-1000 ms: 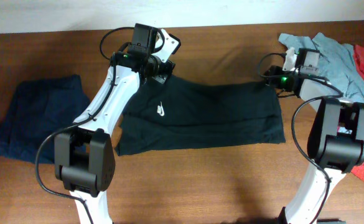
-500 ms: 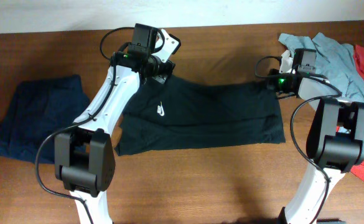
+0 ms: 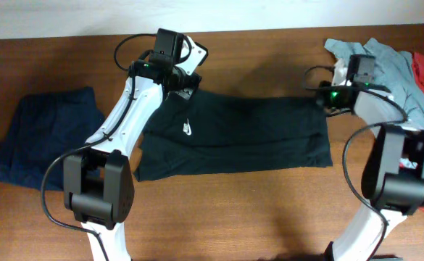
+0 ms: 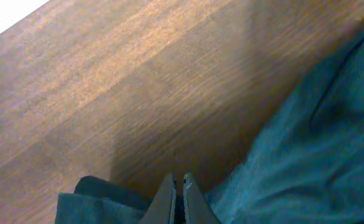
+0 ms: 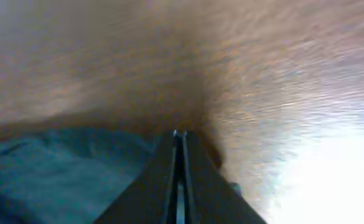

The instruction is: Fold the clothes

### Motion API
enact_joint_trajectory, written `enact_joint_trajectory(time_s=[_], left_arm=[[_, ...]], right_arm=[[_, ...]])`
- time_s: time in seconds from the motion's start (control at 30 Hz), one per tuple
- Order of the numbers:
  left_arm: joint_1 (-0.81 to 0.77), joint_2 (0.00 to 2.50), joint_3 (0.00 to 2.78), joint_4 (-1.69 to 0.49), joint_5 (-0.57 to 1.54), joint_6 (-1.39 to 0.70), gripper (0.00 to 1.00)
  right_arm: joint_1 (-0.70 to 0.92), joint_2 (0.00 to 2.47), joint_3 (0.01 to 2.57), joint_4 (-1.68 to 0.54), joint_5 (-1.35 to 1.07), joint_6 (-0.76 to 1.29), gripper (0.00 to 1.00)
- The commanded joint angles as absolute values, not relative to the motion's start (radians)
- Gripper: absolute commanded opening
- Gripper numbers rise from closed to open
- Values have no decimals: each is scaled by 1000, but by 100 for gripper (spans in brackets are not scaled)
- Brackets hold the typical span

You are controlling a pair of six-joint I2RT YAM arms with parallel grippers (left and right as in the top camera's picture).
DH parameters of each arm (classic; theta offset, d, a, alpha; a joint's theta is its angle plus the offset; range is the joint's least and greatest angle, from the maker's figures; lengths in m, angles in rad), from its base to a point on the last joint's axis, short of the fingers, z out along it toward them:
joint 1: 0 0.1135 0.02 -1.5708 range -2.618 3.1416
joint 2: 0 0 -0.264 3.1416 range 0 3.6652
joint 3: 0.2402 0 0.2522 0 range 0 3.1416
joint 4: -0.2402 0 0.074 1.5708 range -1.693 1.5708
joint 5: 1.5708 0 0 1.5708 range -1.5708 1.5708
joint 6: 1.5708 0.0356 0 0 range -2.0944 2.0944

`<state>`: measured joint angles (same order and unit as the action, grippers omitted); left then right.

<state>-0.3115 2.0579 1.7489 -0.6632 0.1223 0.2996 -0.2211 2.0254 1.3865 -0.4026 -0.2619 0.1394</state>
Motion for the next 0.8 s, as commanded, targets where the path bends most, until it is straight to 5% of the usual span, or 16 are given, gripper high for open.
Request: enact_joint_trajectory(time_s=[0.0, 0.77], left_arm=[[-313, 2036, 1760, -685, 114, 308, 0], [-313, 2035, 1760, -1070, 34, 308, 0]], right_arm=[[-234, 1934, 1380, -408, -251, 146, 4], [-231, 1814, 1380, -879, -216, 184, 4]])
